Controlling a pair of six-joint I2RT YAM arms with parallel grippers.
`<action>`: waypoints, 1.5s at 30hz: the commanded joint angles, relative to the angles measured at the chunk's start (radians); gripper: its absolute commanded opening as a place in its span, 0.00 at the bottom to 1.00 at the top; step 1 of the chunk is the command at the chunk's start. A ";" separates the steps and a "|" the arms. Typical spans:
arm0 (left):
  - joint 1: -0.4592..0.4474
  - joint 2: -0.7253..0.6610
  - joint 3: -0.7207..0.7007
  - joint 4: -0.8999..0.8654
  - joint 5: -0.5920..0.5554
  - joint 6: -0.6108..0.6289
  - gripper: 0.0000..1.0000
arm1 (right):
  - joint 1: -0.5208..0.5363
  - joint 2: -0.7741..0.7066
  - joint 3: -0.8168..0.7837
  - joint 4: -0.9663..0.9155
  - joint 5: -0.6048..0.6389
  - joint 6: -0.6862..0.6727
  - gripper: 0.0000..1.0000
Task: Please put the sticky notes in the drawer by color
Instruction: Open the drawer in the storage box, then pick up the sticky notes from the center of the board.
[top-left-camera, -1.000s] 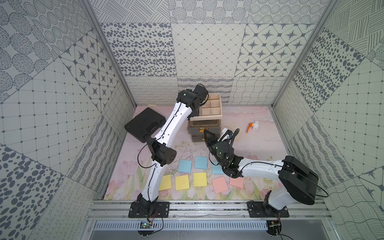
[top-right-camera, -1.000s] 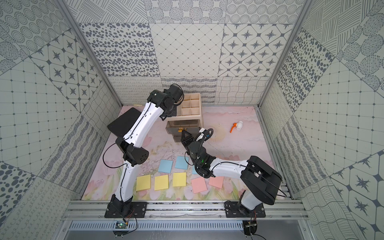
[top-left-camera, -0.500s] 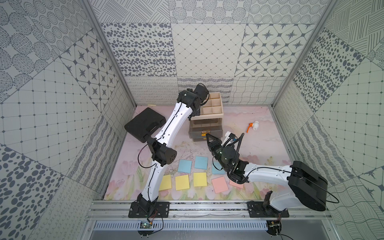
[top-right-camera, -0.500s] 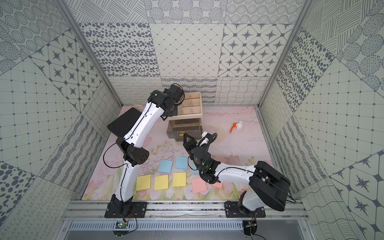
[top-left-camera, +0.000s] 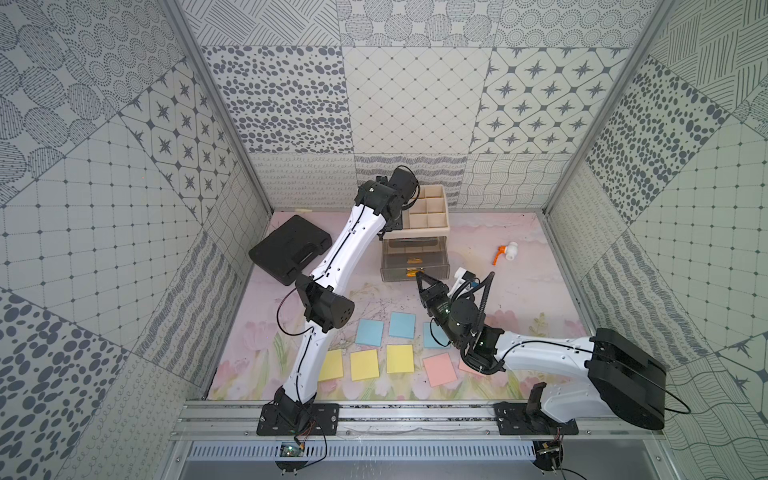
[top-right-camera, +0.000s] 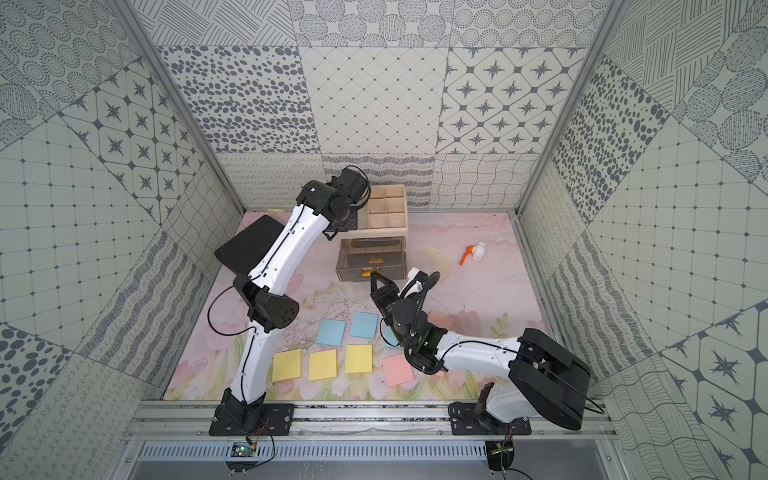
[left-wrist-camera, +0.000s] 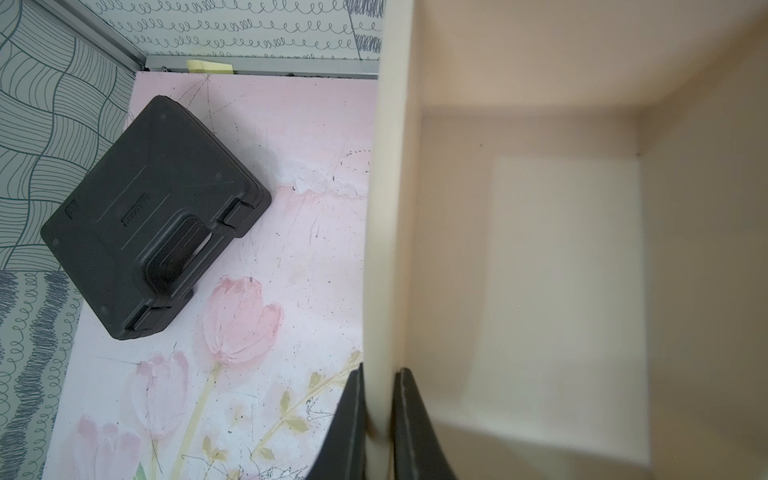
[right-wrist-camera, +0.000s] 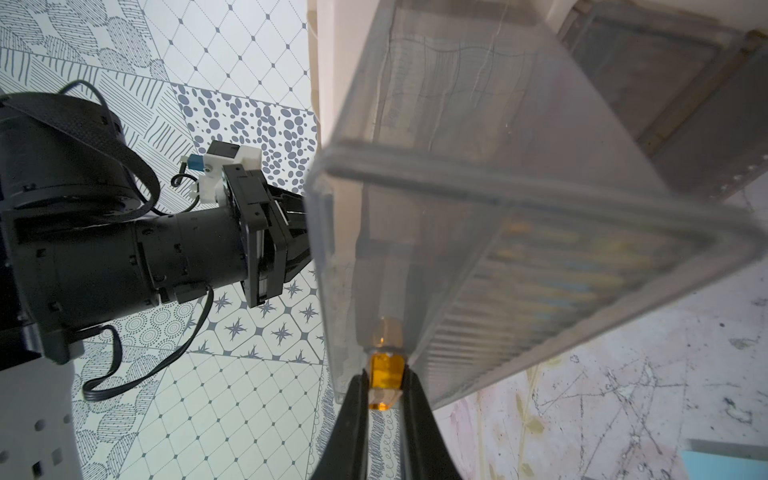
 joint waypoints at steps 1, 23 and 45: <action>0.007 0.046 -0.011 0.077 -0.001 -0.042 0.00 | 0.035 -0.047 -0.001 0.141 -0.048 -0.015 0.13; 0.020 0.059 -0.013 0.095 0.022 -0.022 0.00 | 0.060 -0.072 0.004 0.115 -0.052 -0.033 0.41; 0.074 0.026 -0.026 0.142 0.163 0.048 0.55 | 0.060 -0.653 0.182 -1.040 0.002 -0.418 0.75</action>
